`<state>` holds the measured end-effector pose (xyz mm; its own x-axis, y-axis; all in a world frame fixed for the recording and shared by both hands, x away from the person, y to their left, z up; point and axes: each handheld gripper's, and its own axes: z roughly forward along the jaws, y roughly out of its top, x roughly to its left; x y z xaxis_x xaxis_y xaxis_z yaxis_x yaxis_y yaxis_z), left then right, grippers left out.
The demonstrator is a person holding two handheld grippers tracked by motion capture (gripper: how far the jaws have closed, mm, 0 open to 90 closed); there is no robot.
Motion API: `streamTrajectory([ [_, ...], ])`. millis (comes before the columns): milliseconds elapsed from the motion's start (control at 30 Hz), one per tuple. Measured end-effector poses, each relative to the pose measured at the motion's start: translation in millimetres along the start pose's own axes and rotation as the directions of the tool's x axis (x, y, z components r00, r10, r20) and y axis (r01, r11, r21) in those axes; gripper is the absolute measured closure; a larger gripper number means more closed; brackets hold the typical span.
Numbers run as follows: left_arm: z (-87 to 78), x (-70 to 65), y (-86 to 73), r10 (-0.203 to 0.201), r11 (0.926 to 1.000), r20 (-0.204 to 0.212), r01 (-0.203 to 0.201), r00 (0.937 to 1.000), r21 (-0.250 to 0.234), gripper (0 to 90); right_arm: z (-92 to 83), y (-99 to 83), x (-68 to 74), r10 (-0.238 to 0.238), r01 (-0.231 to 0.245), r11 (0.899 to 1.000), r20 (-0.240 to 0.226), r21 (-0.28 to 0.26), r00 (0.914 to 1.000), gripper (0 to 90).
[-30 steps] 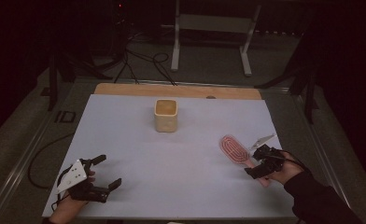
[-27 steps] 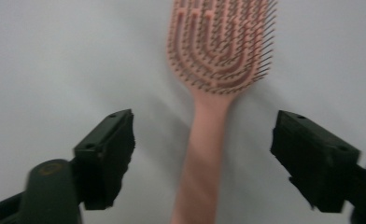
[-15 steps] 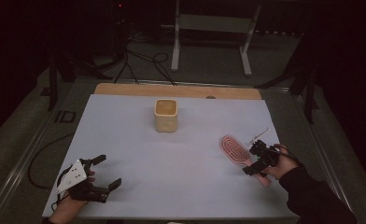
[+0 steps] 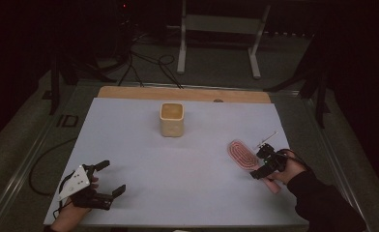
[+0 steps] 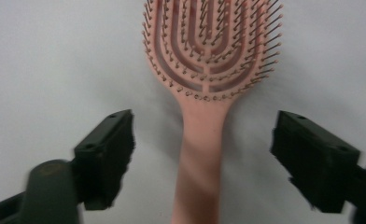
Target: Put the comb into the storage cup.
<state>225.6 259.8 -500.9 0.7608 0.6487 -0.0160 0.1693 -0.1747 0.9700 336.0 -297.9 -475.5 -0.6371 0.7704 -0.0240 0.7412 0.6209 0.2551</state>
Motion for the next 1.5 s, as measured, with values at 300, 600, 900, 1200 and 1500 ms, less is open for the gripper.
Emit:
streamTrajectory([
  [300, 0.0, 0.2, 0.0, -0.002, 1.0, 0.0, 0.002, 1.0, 0.0, 0.0, 9.2, 3.8, -0.3, 0.007, -0.007, 0.999, -0.011, 0.039, 0.9999, 45.5],
  [600, 0.0, 0.7, -0.4, -0.004, 1.0, 0.0, 0.004, 1.0, 0.001, 0.0, 14.1, 9.5, -2.3, 0.019, -0.019, 0.997, 0.006, 0.074, 0.9998, 60.3],
  [900, 0.2, 0.9, -0.7, -0.006, 1.0, 0.002, 0.006, 1.0, 0.001, 0.0, 17.2, 12.4, -1.2, 0.023, -0.024, 0.995, 0.01, 0.102, 0.9997, 63.4],
  [1200, 0.8, 0.9, -1.2, -0.008, 1.0, 0.004, 0.008, 1.0, 0.003, 0.0, 18.6, 16.6, 3.8, 0.014, -0.017, 0.991, 0.023, 0.133, 0.9996, 68.7],
  [1500, 1.4, 1.0, -1.6, -0.007, 1.0, 0.005, 0.007, 1.0, 0.006, 0.0, 18.3, 18.0, 8.7, 0.008, -0.016, 0.99, 0.057, 0.141, 0.9983, 70.4],
])
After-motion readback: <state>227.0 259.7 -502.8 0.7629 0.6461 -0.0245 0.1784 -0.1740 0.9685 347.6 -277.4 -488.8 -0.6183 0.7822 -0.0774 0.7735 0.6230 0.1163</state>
